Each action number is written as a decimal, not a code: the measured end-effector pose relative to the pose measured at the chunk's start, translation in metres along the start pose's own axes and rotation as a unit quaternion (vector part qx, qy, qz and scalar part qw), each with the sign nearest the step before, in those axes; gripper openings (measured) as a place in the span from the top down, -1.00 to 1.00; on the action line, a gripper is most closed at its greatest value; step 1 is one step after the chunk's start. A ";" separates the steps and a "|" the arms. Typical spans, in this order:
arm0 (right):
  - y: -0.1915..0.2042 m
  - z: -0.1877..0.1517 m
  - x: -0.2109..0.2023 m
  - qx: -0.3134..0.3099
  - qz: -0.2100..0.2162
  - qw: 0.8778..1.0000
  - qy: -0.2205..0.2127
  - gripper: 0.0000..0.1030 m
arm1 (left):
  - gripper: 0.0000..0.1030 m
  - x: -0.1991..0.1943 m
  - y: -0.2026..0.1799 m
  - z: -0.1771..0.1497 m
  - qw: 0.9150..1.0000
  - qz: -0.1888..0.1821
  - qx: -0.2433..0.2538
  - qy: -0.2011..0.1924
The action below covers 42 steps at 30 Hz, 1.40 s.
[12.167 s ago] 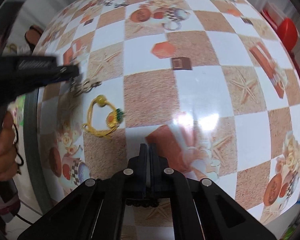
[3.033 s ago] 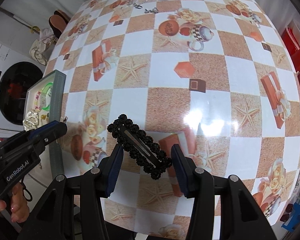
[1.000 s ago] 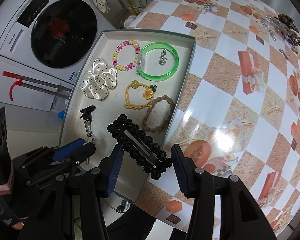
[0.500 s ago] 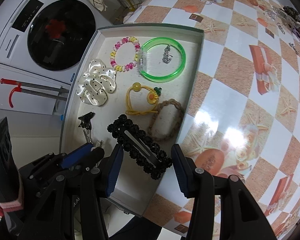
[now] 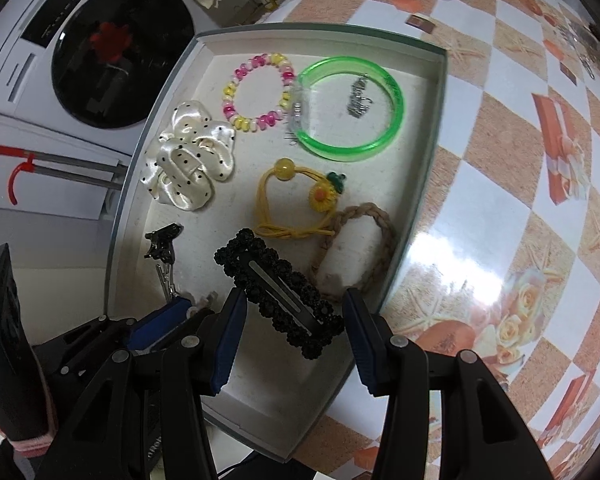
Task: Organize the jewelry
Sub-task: 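Open the right tool to drop the black barrette while the left tool lowers the beige clip, then open the left tool to drop the beige clip into the tray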
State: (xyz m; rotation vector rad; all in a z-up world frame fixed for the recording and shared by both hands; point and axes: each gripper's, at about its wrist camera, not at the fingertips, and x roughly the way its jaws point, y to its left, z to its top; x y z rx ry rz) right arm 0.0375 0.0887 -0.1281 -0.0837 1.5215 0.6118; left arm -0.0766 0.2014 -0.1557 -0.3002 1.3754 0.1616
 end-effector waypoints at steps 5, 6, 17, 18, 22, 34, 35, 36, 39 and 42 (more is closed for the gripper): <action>0.008 0.003 0.013 -0.003 0.001 1.000 0.007 -0.03 | 0.54 0.001 0.000 -0.002 1.000 0.004 0.006 -0.003; 0.008 0.003 0.015 -0.003 0.001 1.000 0.009 -0.04 | 0.54 0.001 -0.001 -0.002 1.000 0.006 0.007 -0.004; 0.008 0.007 0.025 -0.011 0.005 1.000 0.013 -0.14 | 0.53 0.002 -0.003 0.000 1.000 0.012 0.014 -0.001; 0.009 0.007 0.025 -0.013 0.008 1.000 0.014 -0.21 | 0.53 0.002 -0.003 0.000 1.000 0.012 0.014 -0.001; 0.011 0.012 0.023 -0.013 0.011 1.000 0.018 -0.29 | 0.53 0.000 -0.001 0.002 1.000 0.017 0.011 0.001; -0.001 0.017 -0.020 0.029 -0.001 1.000 -0.011 -0.29 | 0.53 -0.014 0.003 0.008 1.000 0.026 0.005 0.002; -0.004 0.015 -0.022 0.034 -0.003 0.999 -0.010 -0.30 | 0.53 -0.014 0.003 0.008 1.000 0.028 0.004 0.003; -0.005 0.012 -0.025 0.037 -0.004 0.999 -0.010 -0.30 | 0.53 -0.015 0.002 0.008 1.000 0.028 0.004 0.003; -0.013 0.004 -0.029 0.047 -0.010 0.999 -0.007 -0.30 | 0.53 -0.017 0.000 0.007 1.000 0.030 0.007 0.004; -0.021 -0.004 -0.031 0.057 -0.011 0.998 -0.005 -0.30 | 0.53 -0.018 -0.002 0.006 0.999 0.035 0.011 0.008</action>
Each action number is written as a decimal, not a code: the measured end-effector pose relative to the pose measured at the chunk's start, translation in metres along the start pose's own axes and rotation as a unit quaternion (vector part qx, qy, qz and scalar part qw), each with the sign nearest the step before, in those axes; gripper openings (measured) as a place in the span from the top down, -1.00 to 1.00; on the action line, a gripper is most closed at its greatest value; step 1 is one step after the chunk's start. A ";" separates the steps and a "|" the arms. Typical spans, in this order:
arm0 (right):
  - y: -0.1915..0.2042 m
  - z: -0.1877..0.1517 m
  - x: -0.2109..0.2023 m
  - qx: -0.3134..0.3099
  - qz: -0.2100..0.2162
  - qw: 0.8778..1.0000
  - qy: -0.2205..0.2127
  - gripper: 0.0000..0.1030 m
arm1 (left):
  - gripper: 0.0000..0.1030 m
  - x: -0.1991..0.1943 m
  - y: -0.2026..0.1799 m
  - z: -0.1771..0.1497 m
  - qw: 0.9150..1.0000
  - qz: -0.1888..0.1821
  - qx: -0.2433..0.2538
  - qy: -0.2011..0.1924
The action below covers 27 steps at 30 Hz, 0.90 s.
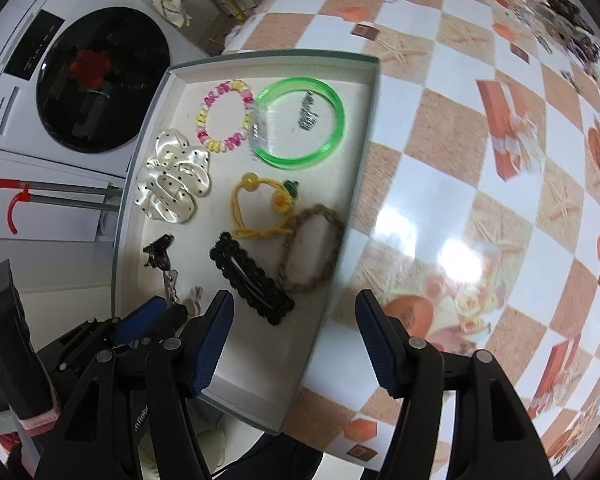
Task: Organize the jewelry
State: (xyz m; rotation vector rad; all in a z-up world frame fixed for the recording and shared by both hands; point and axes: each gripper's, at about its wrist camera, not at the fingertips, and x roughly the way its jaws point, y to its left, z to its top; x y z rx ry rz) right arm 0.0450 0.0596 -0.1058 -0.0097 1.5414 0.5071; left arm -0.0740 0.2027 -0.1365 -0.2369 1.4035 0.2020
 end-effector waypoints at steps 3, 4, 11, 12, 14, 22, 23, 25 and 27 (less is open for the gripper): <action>-0.006 -0.006 -0.006 0.003 -0.001 1.000 0.004 -0.30 | 0.53 -0.001 -0.002 0.000 1.000 0.006 0.002 0.004; -0.006 -0.008 -0.006 0.003 -0.003 1.000 0.006 -0.30 | 0.53 -0.001 -0.002 0.000 1.000 0.009 0.003 0.004; -0.011 -0.014 -0.015 0.011 -0.003 1.000 0.003 -0.30 | 0.51 -0.003 -0.007 0.003 1.000 0.012 0.007 0.010; -0.014 -0.017 -0.019 0.011 -0.003 1.000 0.003 -0.30 | 0.01 -0.003 -0.007 0.003 1.000 0.013 0.006 0.011; -0.016 -0.019 -0.024 0.012 -0.002 1.000 0.001 -0.30 | -1.00 -0.009 -0.006 0.003 1.000 0.027 -0.004 -0.002; -0.016 -0.018 -0.027 0.014 -0.002 1.000 0.002 -0.30 | -1.00 -0.018 -0.007 0.004 1.000 0.026 0.002 -0.008; -0.015 -0.018 -0.027 0.013 -0.003 1.000 0.002 -0.30 | -1.00 -0.019 -0.007 0.004 1.000 0.024 0.001 -0.008; -0.013 -0.018 -0.027 0.010 -0.005 1.000 0.002 -0.30 | -1.00 -0.021 -0.008 0.004 1.000 0.025 0.001 -0.008; -0.012 -0.018 -0.028 0.008 -0.008 1.000 0.002 -0.30 | -1.00 -0.022 -0.010 0.002 1.000 0.025 0.003 -0.005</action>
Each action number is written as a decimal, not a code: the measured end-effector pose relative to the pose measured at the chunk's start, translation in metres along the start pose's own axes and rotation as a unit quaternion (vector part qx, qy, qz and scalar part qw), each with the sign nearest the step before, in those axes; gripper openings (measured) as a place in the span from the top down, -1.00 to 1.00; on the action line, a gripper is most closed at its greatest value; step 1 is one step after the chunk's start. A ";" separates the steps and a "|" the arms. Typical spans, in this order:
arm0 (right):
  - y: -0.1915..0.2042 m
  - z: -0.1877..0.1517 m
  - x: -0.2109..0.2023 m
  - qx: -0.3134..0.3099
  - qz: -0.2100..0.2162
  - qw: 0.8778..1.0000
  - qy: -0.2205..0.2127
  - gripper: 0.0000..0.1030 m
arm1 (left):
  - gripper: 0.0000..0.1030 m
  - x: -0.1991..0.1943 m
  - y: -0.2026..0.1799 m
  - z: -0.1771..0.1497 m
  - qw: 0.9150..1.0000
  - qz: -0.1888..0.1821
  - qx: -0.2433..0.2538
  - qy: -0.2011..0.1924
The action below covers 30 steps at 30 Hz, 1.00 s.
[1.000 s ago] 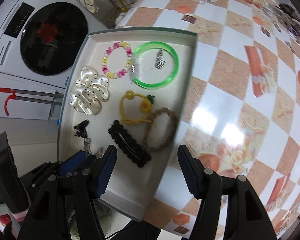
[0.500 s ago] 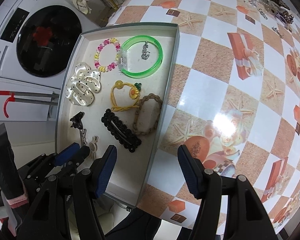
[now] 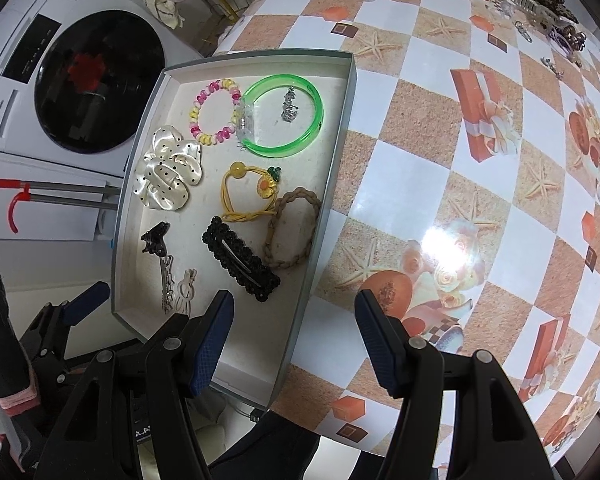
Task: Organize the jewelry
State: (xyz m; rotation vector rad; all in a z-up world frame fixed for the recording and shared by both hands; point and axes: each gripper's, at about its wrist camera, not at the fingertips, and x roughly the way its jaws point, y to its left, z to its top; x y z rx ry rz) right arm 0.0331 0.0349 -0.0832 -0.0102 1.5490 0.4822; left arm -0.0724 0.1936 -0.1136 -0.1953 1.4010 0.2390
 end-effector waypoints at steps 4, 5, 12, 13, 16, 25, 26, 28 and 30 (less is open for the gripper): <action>0.001 0.000 -0.001 -0.003 -0.007 1.000 0.002 -0.30 | -1.00 -0.003 -0.001 -0.003 1.000 0.004 0.003 0.002; 0.002 0.000 -0.002 -0.006 -0.011 1.000 0.003 -0.30 | -1.00 -0.005 -0.001 -0.003 1.000 0.006 0.003 0.003; 0.010 0.000 -0.009 -0.021 -0.025 0.999 0.003 -0.40 | -1.00 -0.015 0.005 -0.005 1.000 0.010 -0.004 0.003; 0.011 0.000 -0.011 -0.023 -0.027 0.999 0.002 -0.40 | -1.00 -0.016 0.005 -0.005 1.000 0.010 -0.005 0.003; 0.016 0.000 -0.018 -0.031 -0.031 0.999 -0.003 -0.50 | -1.00 -0.024 0.007 -0.005 1.000 0.014 -0.005 -0.004; 0.035 0.002 -0.043 -0.064 -0.059 0.996 -0.025 -0.57 | -1.00 -0.053 0.011 -0.004 0.999 0.014 -0.007 -0.028; 0.038 0.003 -0.048 -0.069 -0.065 0.995 -0.029 -0.60 | -1.00 -0.057 0.011 -0.004 0.999 0.013 -0.008 -0.030; 0.043 0.003 -0.055 -0.077 -0.074 0.994 -0.035 -0.63 | -1.00 -0.064 0.013 -0.003 0.999 0.014 -0.010 -0.034; 0.048 0.003 -0.063 -0.086 -0.081 0.992 -0.043 -0.78 | -1.00 -0.071 0.014 -0.002 0.999 0.016 -0.011 -0.039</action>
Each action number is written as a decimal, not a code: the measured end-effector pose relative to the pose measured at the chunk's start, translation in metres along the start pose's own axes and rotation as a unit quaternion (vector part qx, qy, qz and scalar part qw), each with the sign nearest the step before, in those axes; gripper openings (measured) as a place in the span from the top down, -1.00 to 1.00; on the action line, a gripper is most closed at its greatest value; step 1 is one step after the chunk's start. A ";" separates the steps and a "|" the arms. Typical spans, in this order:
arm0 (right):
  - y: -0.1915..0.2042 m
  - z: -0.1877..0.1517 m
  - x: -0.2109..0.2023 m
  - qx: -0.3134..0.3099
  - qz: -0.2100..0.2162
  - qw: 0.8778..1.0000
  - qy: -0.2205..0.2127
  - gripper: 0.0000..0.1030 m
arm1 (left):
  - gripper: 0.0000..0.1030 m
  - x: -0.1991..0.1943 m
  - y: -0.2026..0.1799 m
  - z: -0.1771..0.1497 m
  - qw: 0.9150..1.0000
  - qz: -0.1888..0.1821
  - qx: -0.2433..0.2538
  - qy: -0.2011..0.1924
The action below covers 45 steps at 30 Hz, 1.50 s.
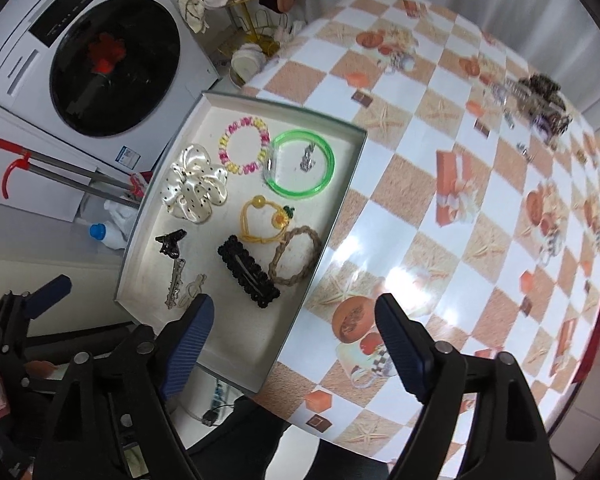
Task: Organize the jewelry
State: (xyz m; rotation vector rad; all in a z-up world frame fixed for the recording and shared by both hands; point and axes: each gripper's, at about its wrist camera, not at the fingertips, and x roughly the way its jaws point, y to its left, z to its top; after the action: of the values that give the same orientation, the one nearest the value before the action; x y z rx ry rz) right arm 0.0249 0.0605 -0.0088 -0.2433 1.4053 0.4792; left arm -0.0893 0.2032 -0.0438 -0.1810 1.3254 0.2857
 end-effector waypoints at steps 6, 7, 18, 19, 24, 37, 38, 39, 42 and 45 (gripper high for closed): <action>0.008 0.004 -0.026 -0.021 -0.017 0.999 -0.026 -1.00 | -1.00 -0.022 0.004 0.004 1.000 0.007 -0.006 -0.016; 0.009 0.005 -0.030 -0.024 -0.018 0.999 -0.031 -1.00 | -1.00 -0.026 0.005 0.004 1.000 0.006 -0.007 -0.017; 0.018 0.004 -0.058 -0.024 -0.017 0.999 -0.045 -1.00 | -1.00 -0.054 0.007 0.006 0.999 0.005 -0.012 -0.033; 0.017 0.004 -0.058 -0.022 -0.016 0.999 -0.044 -1.00 | -1.00 -0.054 0.007 0.006 0.999 0.006 -0.012 -0.033; 0.015 0.003 -0.060 -0.015 -0.014 0.999 -0.044 -1.00 | -1.00 -0.056 0.008 0.006 0.999 0.005 -0.013 -0.034; 0.016 0.003 -0.060 -0.015 -0.015 0.999 -0.043 -1.00 | -1.00 -0.057 0.008 0.005 0.999 0.006 -0.014 -0.033; 0.016 0.003 -0.060 -0.016 -0.015 0.999 -0.043 -1.00 | -1.00 -0.056 0.008 0.006 0.999 0.006 -0.013 -0.033; 0.016 0.003 -0.059 -0.014 -0.015 0.999 -0.043 -1.00 | -1.00 -0.057 0.009 0.005 0.999 0.006 -0.014 -0.033; 0.017 0.003 -0.059 -0.012 -0.016 0.999 -0.044 -1.00 | -1.00 -0.057 0.009 0.005 0.999 0.006 -0.014 -0.033; 0.018 0.003 -0.059 -0.011 -0.016 0.999 -0.044 -1.00 | -1.00 -0.057 0.009 0.005 0.999 0.006 -0.013 -0.034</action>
State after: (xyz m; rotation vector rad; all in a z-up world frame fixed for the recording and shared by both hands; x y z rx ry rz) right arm 0.0141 0.0669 0.0519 -0.2592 1.3085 0.4732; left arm -0.0995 0.2075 0.0130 -0.1848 1.2568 0.3167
